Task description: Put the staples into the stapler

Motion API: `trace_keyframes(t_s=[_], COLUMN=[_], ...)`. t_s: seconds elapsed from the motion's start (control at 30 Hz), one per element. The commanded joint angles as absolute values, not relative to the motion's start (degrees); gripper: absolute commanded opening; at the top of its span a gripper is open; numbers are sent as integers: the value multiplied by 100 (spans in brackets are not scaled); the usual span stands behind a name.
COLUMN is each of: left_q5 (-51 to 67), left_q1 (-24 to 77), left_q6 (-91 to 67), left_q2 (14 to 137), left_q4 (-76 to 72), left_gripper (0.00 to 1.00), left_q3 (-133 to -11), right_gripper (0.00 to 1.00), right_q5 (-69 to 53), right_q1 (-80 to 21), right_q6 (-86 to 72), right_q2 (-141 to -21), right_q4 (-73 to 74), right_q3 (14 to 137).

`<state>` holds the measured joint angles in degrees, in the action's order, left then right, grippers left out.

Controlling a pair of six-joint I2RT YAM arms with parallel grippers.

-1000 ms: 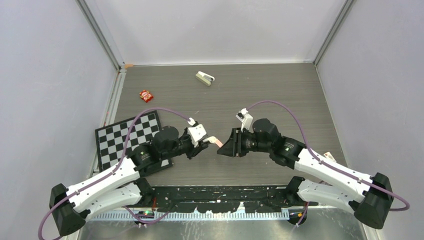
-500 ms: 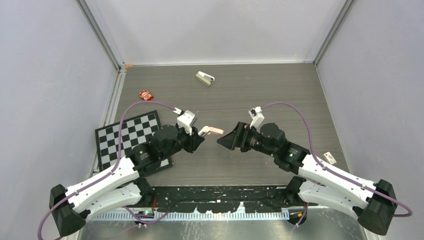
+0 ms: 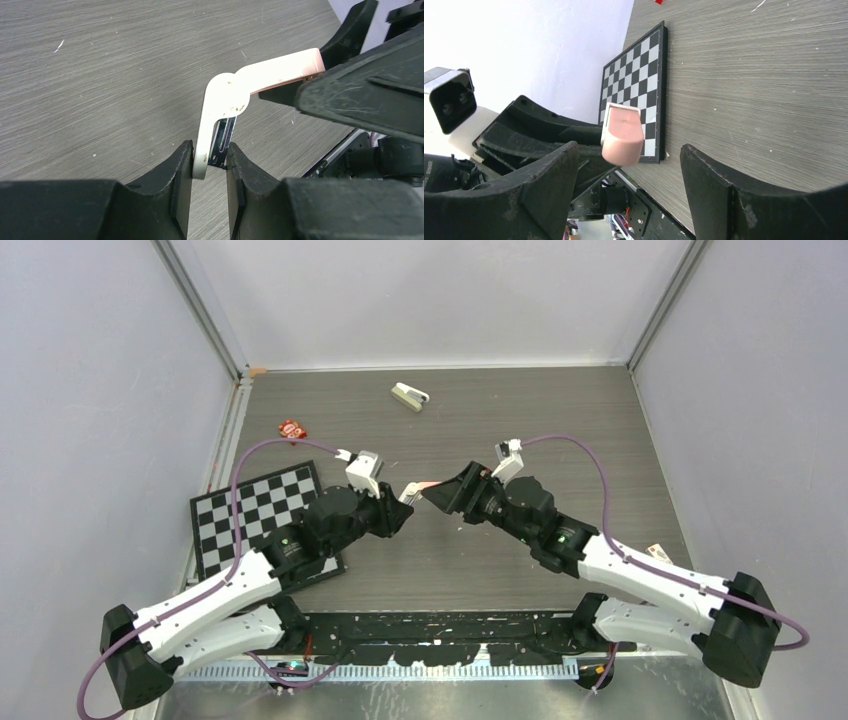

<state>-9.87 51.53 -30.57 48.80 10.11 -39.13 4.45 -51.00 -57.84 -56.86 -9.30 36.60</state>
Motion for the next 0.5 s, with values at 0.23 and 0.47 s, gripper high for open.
trace_keyframes(t_s=[0.23,0.47], left_q5=[-958,-936], left_q1=[5142,5142], left_q6=[-3427,-3438], left_q2=[4763,4722], left_q4=[377,251], left_gripper=[0,0], left_q3=[-4022,-3894], right_gripper=[70,55], right_q5=[816,812], right_q1=[-5286,-5299], right_q6=[-5953,-5984], right_q2=[-6533,-6895], right_q4=[-1546,-1608], right_q3=[4396,4601])
